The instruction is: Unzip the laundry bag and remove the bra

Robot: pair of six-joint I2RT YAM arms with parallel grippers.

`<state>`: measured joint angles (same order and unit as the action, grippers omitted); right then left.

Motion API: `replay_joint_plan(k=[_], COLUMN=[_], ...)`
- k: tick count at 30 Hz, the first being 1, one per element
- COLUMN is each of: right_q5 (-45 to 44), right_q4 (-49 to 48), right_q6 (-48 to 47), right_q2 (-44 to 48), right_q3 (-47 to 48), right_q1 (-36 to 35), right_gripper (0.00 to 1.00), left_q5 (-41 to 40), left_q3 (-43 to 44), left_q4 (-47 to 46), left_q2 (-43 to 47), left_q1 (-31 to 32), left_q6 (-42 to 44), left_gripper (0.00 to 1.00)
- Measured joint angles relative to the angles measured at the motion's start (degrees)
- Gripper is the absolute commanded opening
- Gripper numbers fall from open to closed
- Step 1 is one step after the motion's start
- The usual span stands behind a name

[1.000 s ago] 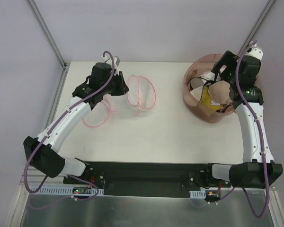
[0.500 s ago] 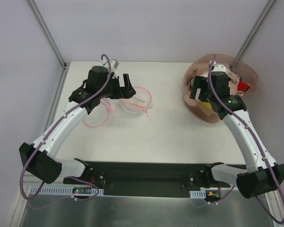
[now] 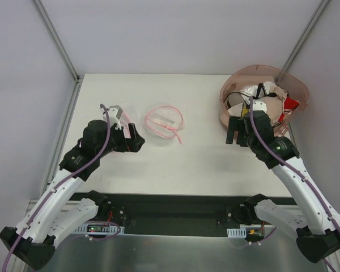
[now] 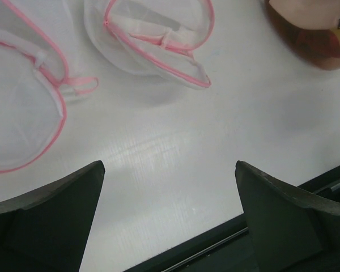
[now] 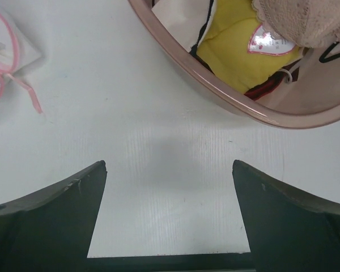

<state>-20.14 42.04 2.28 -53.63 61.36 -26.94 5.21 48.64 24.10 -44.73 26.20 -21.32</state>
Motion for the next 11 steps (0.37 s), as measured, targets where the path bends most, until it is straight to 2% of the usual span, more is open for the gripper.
replay_joint_plan(k=[5,11], right_q5=[-2.7,-3.7], right_q4=[1.9,1.9], right_q6=[0.6,1.2], right_q2=[0.0,0.2], right_q3=[-0.3,-0.3], right_q1=[0.0,0.0], right_gripper=[0.96,0.96], left_q5=[-1.7,-2.6], left_q3=[-2.7,-2.7], left_q4=[1.4,1.7], left_q2=[4.5,5.7], left_q1=[0.0,0.0], left_q6=[0.0,0.0], left_gripper=[0.99,0.99])
